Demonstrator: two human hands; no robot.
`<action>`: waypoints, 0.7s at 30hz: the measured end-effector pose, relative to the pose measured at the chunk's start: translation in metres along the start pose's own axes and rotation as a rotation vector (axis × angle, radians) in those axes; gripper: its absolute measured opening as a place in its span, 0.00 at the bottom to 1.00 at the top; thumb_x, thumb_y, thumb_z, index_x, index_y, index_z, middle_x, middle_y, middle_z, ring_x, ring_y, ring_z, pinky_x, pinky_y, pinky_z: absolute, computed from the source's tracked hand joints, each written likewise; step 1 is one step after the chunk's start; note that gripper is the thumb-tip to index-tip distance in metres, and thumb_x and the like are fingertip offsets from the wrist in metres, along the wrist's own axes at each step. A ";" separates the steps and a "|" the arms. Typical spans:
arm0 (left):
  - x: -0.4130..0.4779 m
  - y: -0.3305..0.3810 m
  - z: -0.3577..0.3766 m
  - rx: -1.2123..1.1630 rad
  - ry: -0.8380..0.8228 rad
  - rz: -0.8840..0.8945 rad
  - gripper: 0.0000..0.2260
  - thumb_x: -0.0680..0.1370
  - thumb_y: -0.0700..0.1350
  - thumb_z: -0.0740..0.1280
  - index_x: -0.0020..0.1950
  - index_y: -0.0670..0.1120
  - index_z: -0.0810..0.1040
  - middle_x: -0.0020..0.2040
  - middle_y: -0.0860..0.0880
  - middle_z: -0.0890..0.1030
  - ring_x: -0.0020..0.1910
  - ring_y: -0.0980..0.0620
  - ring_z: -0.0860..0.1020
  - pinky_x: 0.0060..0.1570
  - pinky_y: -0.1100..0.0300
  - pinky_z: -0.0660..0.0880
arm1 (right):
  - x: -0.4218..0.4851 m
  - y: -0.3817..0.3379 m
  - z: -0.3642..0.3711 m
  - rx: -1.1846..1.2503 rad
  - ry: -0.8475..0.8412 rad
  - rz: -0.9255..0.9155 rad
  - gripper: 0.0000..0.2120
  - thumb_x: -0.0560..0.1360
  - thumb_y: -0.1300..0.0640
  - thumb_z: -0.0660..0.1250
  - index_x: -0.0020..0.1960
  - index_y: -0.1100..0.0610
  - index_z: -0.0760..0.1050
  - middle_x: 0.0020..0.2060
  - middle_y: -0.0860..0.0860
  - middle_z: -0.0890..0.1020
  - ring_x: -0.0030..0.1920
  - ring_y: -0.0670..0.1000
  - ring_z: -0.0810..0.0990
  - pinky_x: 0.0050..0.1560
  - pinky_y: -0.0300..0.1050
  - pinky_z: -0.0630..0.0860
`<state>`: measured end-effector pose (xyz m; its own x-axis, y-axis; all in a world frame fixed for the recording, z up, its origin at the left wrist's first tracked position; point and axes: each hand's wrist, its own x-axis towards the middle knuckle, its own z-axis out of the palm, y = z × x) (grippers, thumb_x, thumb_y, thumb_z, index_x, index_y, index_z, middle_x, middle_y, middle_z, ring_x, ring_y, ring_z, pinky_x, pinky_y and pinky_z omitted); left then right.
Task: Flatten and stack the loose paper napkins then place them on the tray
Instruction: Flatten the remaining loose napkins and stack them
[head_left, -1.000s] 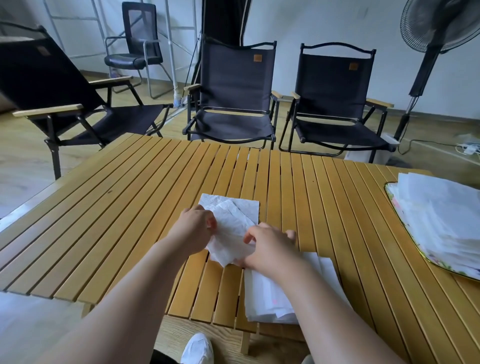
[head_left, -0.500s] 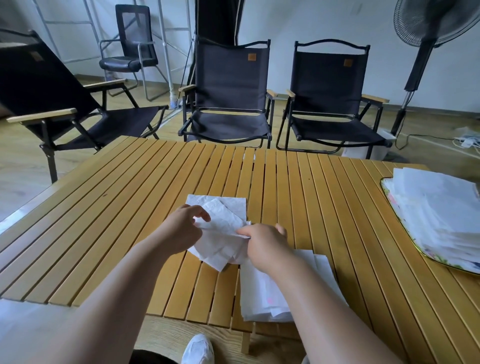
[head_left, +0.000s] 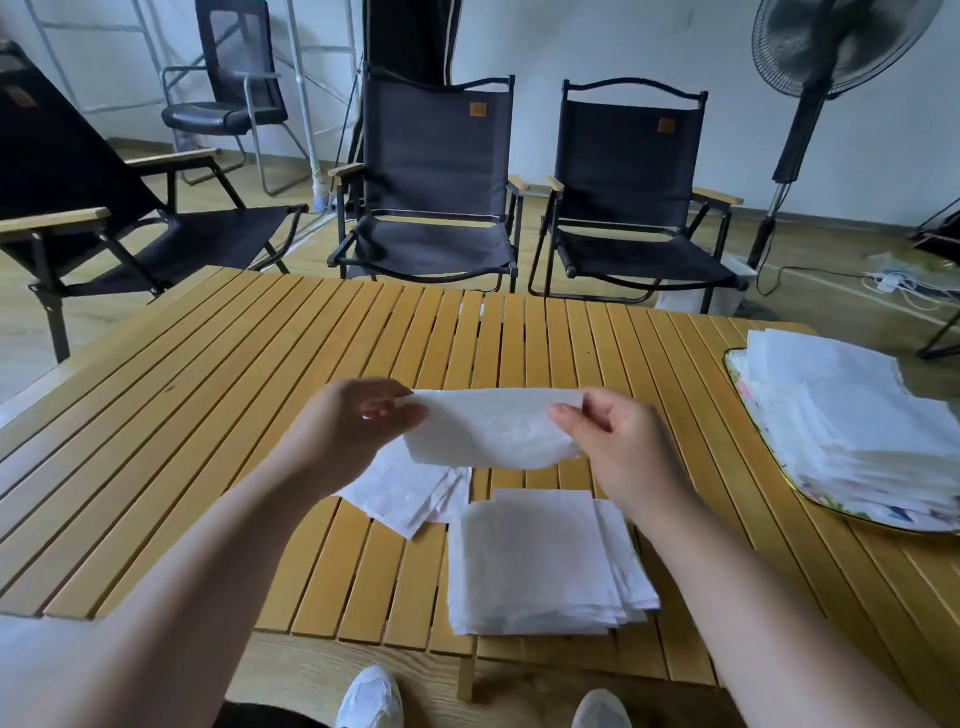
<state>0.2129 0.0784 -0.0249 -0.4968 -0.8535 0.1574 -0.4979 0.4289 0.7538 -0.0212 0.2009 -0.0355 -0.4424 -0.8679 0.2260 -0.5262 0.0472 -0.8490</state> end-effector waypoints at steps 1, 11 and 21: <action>-0.003 0.007 0.002 -0.047 -0.058 0.014 0.08 0.79 0.49 0.69 0.41 0.49 0.81 0.35 0.53 0.80 0.31 0.59 0.72 0.33 0.59 0.68 | -0.002 0.000 -0.011 0.063 -0.026 0.051 0.09 0.80 0.53 0.69 0.44 0.56 0.81 0.35 0.51 0.83 0.37 0.51 0.80 0.39 0.45 0.74; -0.017 0.032 0.055 0.102 -0.640 -0.180 0.07 0.80 0.51 0.68 0.47 0.49 0.81 0.29 0.58 0.82 0.24 0.61 0.71 0.27 0.71 0.66 | -0.021 0.027 -0.054 -0.540 -0.565 0.550 0.09 0.76 0.50 0.70 0.45 0.55 0.78 0.38 0.51 0.81 0.37 0.52 0.77 0.38 0.45 0.68; 0.011 -0.058 -0.005 0.415 -0.226 -0.423 0.15 0.79 0.37 0.64 0.63 0.50 0.78 0.58 0.45 0.79 0.48 0.48 0.80 0.50 0.54 0.81 | -0.010 -0.026 0.051 -0.484 -0.324 0.234 0.15 0.74 0.49 0.74 0.58 0.48 0.76 0.54 0.46 0.77 0.52 0.50 0.78 0.54 0.48 0.78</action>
<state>0.2398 0.0425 -0.0631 -0.3121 -0.9101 -0.2724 -0.8957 0.1863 0.4038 0.0341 0.1836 -0.0399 -0.3834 -0.9096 -0.1601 -0.7446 0.4069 -0.5291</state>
